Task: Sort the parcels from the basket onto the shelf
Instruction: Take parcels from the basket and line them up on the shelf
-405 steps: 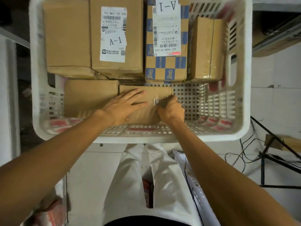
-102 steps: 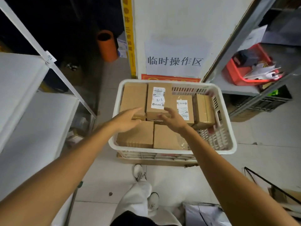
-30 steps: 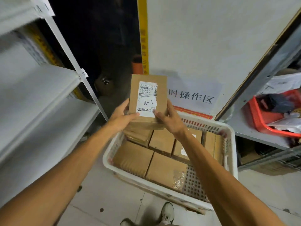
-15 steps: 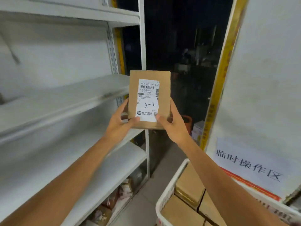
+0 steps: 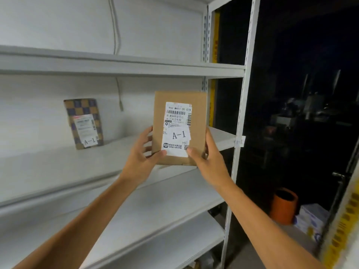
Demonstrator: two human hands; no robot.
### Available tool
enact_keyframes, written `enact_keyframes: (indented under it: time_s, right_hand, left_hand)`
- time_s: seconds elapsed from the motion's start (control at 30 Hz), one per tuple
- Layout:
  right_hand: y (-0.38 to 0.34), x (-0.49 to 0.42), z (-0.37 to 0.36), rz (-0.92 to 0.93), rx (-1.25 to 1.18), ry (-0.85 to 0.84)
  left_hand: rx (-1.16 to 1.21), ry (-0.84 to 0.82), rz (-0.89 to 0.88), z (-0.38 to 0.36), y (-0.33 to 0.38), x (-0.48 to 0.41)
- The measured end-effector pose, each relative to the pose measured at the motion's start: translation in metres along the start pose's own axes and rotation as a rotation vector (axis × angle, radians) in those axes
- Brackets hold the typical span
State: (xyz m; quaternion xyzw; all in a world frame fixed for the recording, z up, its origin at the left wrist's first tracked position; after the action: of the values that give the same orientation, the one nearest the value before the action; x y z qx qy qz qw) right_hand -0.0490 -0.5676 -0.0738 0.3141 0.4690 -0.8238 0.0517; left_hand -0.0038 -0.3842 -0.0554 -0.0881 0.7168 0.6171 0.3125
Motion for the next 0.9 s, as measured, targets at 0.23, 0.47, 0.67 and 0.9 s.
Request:
enact_keyframes:
  time_s: [0.23, 0.47, 0.67, 0.9]
  right_hand:
    - [0.007, -0.061, -0.059, 0.08, -0.049, -0.136]
    - [0.021, -0.119, -0.11, 0.133, -0.09, -0.209]
    - [0.046, -0.153, -0.173, 0.099, -0.053, -0.33]
    - [0.071, -0.197, -0.249, 0.059, 0.013, -0.406]
  left_hand:
    - [-0.076, 0.088, 0.016, 0.059, -0.011, -0.033]
    - [-0.214, 0.173, -0.021, 0.096, -0.027, -0.07]
    - [-0.317, 0.212, 0.055, 0.141, -0.067, -0.092]
    - [-0.592, 0.193, 0.057, 0.187, -0.119, -0.13]
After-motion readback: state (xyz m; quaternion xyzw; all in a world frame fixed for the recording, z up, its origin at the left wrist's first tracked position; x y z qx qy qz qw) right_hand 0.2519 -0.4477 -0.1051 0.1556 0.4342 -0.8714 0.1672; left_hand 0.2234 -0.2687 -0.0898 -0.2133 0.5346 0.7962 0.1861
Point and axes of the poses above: each hand's wrist, its own x-axis away from the middle knuckle, its own z-axis out of the back of the hand, y = z × x, the point moved 8 cm from there along -x, towards the middle knuckle, and after that the axes turned 12 degrees about x, right-handed, at the moved point
